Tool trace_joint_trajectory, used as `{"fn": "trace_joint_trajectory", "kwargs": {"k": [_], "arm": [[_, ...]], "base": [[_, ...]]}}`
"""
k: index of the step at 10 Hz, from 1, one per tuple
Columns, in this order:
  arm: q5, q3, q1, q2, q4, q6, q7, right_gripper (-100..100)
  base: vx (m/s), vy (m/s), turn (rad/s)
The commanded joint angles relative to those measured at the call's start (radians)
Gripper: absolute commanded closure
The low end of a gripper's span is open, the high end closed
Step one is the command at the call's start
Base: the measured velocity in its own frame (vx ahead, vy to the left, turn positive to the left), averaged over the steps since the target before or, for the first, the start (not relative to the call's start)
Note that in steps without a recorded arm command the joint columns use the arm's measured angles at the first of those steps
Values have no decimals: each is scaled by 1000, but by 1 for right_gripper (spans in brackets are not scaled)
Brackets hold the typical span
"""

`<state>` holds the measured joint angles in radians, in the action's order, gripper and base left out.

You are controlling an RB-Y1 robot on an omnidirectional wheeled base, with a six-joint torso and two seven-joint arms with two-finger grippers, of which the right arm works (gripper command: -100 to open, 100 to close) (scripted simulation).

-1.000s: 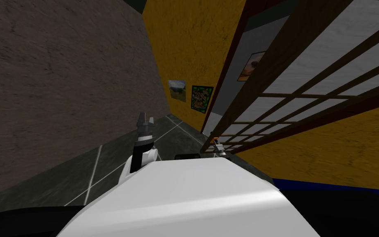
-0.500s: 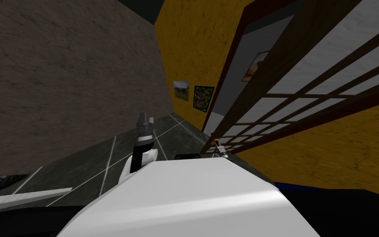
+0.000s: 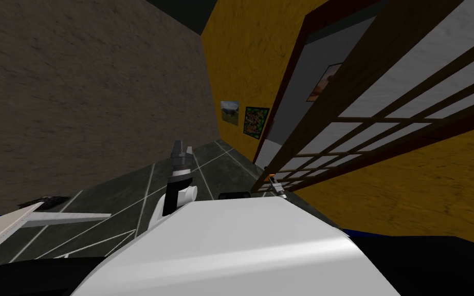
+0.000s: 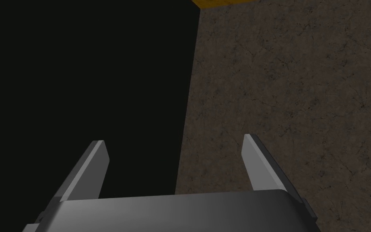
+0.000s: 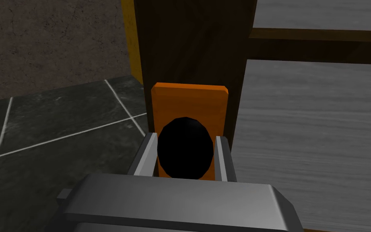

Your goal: Pull the door open

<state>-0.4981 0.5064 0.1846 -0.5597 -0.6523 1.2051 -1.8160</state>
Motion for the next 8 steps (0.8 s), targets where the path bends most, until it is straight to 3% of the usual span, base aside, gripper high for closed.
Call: {"fn": "trace_joint_trajectory", "kwargs": {"k": [1, 6, 7, 8], "arm": [[3, 7, 5, -3, 9, 19, -6, 100], [11, 30, 14, -13, 45, 79, -30, 100], [12, 33, 15, -14, 50, 87, -33, 100], [14, 35, 14, -10, 48, 78, -31, 100]], "base": [[-188, -65, 125], [-204, -77, 156], [-178, -61, 103], [-75, -20, 25]]}}
